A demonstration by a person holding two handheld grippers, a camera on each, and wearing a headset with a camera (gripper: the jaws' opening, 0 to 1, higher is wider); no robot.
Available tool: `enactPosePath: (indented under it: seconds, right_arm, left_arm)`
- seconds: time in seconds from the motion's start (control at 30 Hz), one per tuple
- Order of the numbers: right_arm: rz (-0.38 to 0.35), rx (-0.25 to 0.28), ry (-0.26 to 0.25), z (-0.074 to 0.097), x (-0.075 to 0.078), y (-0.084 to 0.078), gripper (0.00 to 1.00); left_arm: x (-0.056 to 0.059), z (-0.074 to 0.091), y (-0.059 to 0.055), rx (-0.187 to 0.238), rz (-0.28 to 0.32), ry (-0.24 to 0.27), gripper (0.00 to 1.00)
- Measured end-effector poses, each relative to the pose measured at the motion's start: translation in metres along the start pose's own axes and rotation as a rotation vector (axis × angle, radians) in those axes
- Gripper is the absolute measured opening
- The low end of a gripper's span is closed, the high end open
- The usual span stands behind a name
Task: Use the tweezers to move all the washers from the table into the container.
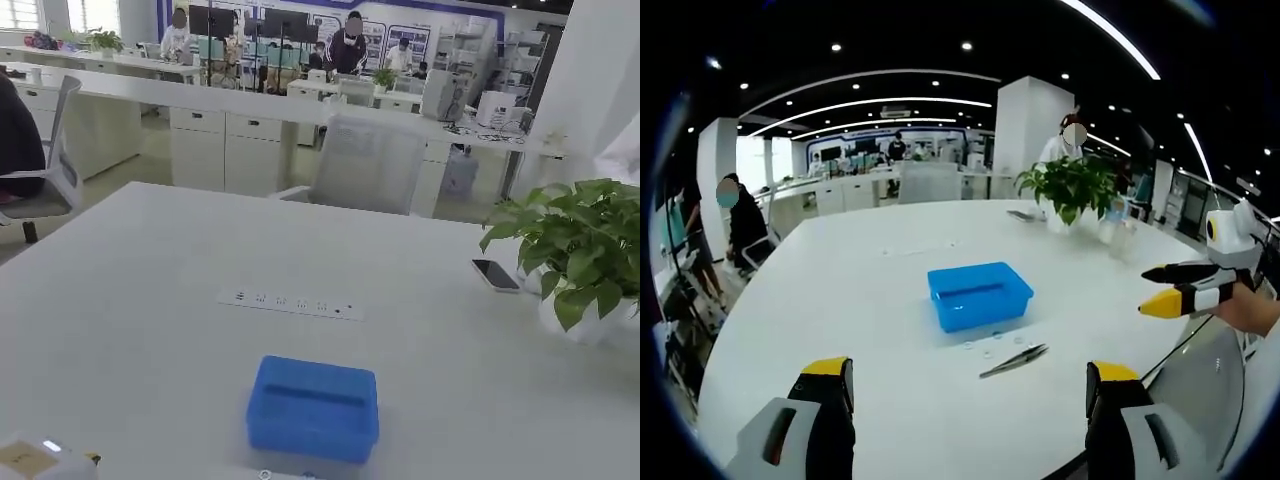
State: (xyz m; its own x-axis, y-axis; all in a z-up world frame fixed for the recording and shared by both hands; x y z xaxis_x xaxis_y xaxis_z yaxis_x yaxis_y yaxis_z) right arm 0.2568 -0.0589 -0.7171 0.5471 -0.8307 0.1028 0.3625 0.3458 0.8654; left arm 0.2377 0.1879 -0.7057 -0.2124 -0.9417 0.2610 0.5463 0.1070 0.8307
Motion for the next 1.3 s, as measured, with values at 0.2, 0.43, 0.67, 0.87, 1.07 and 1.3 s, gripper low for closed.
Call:
enactPosePath:
  seconds: [0.2, 0.43, 0.67, 0.87, 1.07, 1.3]
  right_arm:
    - [-0.005, 0.005, 0.0, -0.001, -0.001, 0.0, 0.86]
    - [0.01, 0.002, 0.002, 0.0, -0.001, 0.002, 0.86]
    - [0.015, -0.005, 0.009, -0.001, -0.003, 0.001, 0.86]
    - [0.023, -0.005, 0.008, -0.002, -0.004, 0.003, 0.86]
    - [0.026, -0.011, 0.01, -0.004, -0.005, 0.002, 0.85]
    - [0.018, -0.023, 0.014, -0.006, -0.007, -0.003, 0.83]
  left_arm:
    - [-0.001, 0.0, 0.0, -0.006, -0.005, 0.003, 0.99]
    - [-0.001, -0.002, 0.001, -0.001, -0.001, 0.003, 0.99]
    - [0.0, -0.003, -0.001, -0.014, -0.006, -0.005, 0.99]
    - [-0.001, -0.003, 0.002, -0.004, -0.004, -0.008, 0.99]
    - [-0.003, -0.004, 0.001, -0.004, -0.005, -0.011, 0.91]
    - [-0.005, -0.015, -0.005, -0.053, -0.04, -0.042, 0.78]
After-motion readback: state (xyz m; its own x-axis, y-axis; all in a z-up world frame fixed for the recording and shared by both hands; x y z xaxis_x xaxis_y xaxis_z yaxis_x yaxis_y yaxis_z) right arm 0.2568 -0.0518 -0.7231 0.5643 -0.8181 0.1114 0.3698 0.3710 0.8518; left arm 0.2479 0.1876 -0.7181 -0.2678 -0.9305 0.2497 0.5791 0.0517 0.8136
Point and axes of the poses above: the centre of the closed fingertips' face, and the gripper's own axes: z roughly backward along the fingers, x roughly to its right, y roughly out of its top, the point moved 1 cm from there along z, roughly backward along the fingers, and after that the axes turned 14 degrees about z, right-handed, at the moved point
